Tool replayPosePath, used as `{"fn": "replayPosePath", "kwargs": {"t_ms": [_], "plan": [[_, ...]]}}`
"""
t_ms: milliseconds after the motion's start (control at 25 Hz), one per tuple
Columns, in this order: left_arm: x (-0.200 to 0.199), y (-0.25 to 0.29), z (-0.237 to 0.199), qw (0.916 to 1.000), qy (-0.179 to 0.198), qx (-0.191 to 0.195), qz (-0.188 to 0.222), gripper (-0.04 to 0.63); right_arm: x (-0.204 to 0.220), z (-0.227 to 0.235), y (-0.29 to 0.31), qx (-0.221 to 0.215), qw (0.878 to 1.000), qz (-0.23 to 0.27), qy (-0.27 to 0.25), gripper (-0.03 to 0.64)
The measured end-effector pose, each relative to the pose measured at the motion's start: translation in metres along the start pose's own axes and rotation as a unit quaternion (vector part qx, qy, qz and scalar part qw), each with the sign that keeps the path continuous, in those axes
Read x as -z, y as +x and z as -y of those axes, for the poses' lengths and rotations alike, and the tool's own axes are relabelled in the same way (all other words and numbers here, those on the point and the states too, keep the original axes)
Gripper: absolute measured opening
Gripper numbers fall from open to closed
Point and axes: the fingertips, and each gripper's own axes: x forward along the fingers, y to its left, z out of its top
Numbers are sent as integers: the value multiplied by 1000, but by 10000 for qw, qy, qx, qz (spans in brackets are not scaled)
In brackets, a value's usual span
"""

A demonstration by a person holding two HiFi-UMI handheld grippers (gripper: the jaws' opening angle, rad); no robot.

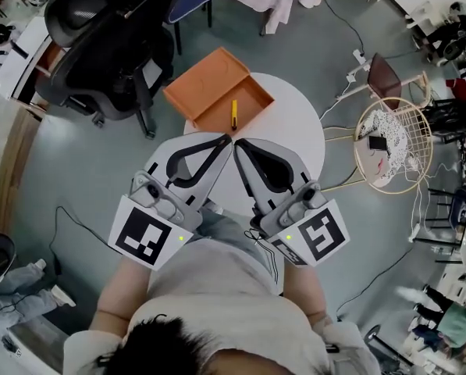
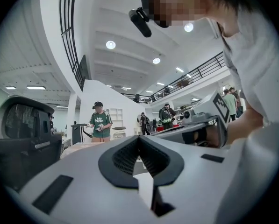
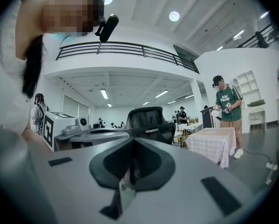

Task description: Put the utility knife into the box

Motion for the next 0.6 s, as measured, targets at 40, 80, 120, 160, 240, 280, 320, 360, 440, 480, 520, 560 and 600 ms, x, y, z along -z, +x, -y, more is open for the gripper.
{"fn": "replayPosePath", "kwargs": {"t_ms": [40,80,120,160,240,280,320,360,440,480,520,560,600], "plan": [[0,-3,-1,10000,-3,-15,-7,9,-1,-3,1,-13,10000,11,-28,8],[1,-6,-2,10000,-11,-29,-20,9,-1,-5,2,-21,10000,24,-49,8],[1,-10,-3,10000,-19,-41,-30,9,-2,-8,3,-23,10000,41,-64,8],[1,-12,-4,10000,-25,-49,-34,9,-3,-11,4,-21,10000,59,-75,8],[-1,-17,-3,10000,-27,-45,-14,9,-5,-16,4,-3,9999,93,-98,8],[-1,-19,-3,10000,-23,-30,-2,9,-5,-19,4,13,9999,104,-114,8],[-2,-21,-2,10000,-17,-8,6,9,-5,-21,4,31,9998,112,-135,8],[-2,-22,-2,10000,-8,18,13,9,-6,-23,4,47,9998,118,-153,8],[-4,-25,-1,10000,39,83,19,9,-7,-27,5,69,9997,132,-171,7],[-5,-26,-1,9999,70,112,17,9,-8,-28,5,80,9997,138,-179,7],[-6,-26,-1,9999,91,130,18,9,-9,-29,5,94,9997,142,-191,7],[-7,-27,-1,9999,97,138,26,9,-10,-29,4,108,9996,142,-203,6],[-8,-27,-2,9998,95,140,41,9,-11,-30,4,120,9996,144,-210,6]]}}
